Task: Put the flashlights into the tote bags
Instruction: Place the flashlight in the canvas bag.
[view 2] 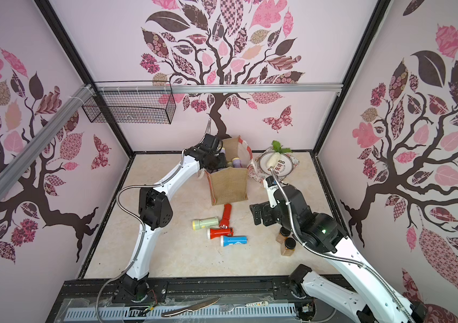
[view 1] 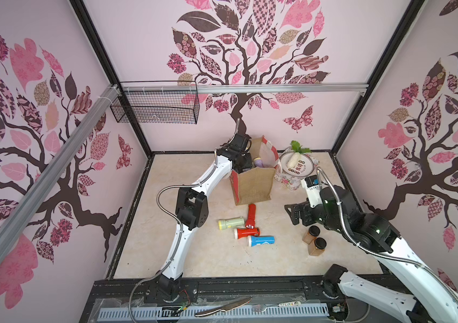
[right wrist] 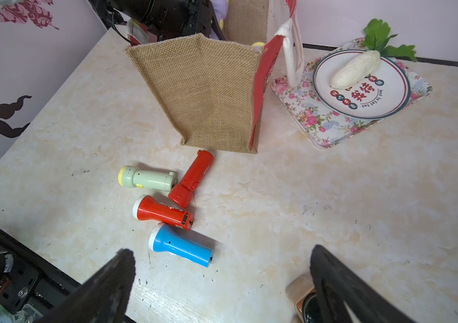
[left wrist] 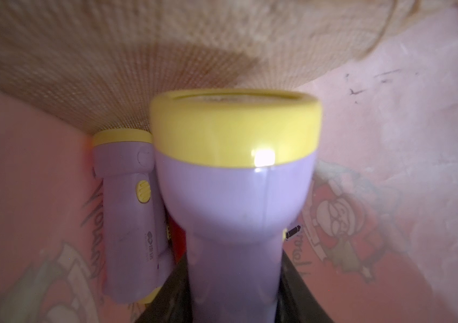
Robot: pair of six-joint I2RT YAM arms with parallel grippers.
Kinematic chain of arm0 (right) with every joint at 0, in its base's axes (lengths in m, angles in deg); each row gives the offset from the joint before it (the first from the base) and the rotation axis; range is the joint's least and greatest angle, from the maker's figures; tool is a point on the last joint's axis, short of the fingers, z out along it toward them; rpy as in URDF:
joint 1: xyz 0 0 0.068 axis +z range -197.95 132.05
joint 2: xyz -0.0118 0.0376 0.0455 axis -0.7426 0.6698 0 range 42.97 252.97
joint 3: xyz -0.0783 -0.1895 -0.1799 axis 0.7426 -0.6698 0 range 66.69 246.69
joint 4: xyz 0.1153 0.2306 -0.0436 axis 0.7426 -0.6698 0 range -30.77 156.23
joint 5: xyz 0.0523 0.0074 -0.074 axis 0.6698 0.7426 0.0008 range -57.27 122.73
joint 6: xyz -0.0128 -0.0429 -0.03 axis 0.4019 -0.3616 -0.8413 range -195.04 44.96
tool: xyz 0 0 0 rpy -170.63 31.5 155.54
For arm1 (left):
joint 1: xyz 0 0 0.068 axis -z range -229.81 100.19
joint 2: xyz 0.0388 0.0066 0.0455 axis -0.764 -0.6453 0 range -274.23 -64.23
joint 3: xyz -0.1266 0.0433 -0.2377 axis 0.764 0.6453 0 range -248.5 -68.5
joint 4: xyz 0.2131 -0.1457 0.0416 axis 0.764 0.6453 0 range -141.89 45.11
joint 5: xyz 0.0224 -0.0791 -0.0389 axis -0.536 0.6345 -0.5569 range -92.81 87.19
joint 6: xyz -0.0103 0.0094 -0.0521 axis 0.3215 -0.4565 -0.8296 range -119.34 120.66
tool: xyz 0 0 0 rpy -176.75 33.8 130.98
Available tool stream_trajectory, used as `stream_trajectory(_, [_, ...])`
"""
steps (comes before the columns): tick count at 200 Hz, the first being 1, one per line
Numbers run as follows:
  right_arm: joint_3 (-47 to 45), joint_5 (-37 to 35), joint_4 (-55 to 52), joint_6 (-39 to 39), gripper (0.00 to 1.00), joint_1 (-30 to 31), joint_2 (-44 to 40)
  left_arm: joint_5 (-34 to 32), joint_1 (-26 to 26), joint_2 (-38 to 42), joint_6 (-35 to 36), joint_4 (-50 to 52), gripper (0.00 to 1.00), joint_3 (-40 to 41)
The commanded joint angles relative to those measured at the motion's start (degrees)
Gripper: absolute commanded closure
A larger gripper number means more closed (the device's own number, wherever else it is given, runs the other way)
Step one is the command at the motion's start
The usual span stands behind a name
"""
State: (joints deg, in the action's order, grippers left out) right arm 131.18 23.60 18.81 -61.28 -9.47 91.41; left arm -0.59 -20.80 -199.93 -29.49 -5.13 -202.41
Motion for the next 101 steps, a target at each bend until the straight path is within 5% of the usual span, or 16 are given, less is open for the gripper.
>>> stream_trajectory(1, [2.5, -0.8, -0.2, 0.0, 0.0, -0.2, -0.9, -0.5, 0.1, 3.5, 0.8, -1.8, 0.42, 1.3])
stream_trajectory(40, [1.9, -0.4, 0.5, 0.6, 0.0, -0.2, -2.1, -0.2, 0.3, 8.4, 0.4, -3.2, 0.24, 2.7])
stream_trajectory(101, [0.1, 0.7, 0.4, 0.9, 0.0, -0.2, -3.6, 0.5, 1.9, 17.5, 0.8, -1.6, 0.18, 1.9])
